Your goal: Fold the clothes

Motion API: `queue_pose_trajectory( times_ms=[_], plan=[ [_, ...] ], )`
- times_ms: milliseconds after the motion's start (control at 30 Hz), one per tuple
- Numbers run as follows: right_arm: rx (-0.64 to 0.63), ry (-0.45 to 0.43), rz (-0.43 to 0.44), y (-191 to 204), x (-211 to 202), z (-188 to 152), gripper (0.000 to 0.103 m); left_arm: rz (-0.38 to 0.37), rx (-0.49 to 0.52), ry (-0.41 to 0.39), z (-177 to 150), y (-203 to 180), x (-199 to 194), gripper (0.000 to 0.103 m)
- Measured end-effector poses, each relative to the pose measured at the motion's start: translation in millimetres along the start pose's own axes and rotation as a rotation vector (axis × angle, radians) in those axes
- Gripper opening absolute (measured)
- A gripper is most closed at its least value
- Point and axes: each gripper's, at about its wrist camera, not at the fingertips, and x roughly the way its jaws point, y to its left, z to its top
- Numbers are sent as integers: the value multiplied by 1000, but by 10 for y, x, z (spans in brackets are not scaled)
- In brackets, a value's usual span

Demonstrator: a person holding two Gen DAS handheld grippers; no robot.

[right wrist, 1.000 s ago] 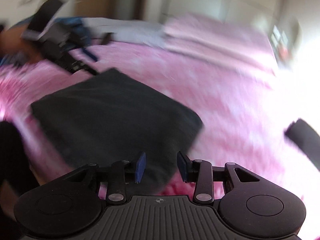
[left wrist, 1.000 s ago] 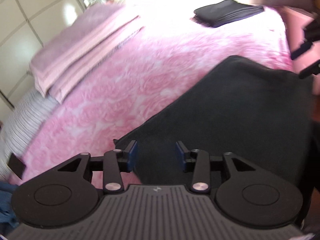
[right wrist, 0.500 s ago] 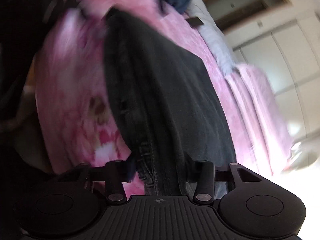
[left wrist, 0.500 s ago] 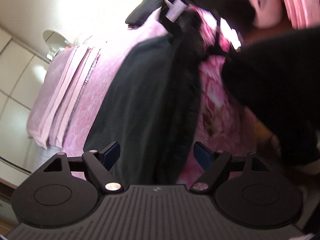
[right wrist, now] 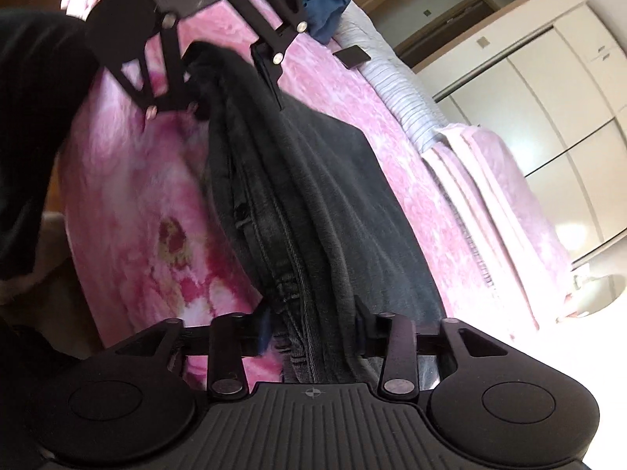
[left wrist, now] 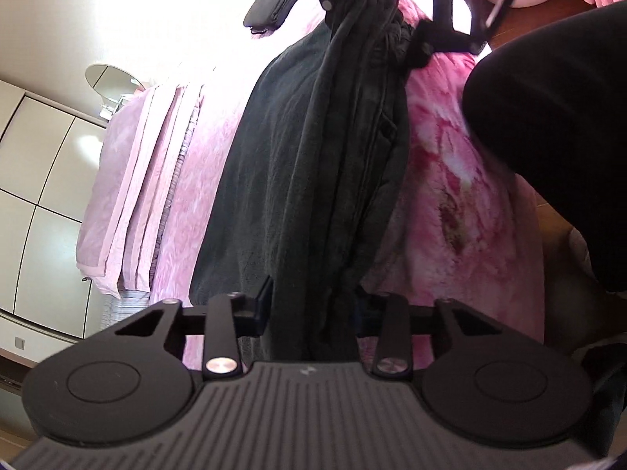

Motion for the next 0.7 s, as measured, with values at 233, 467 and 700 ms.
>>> queue_pose_trajectory(
  times_ms=[233, 467, 700],
  plan=[
    [-116, 66, -79, 176, 291, -56, 49, 16, 4, -14, 19, 16, -76, 27],
    [-14, 10, -139, -221, 72, 35, 28, 101, 90, -71, 106, 321, -182, 26],
    [-1, -78, -251, -1019, 109, 189, 28, 194, 113, -134, 287, 1109, 48, 25]
  ],
)
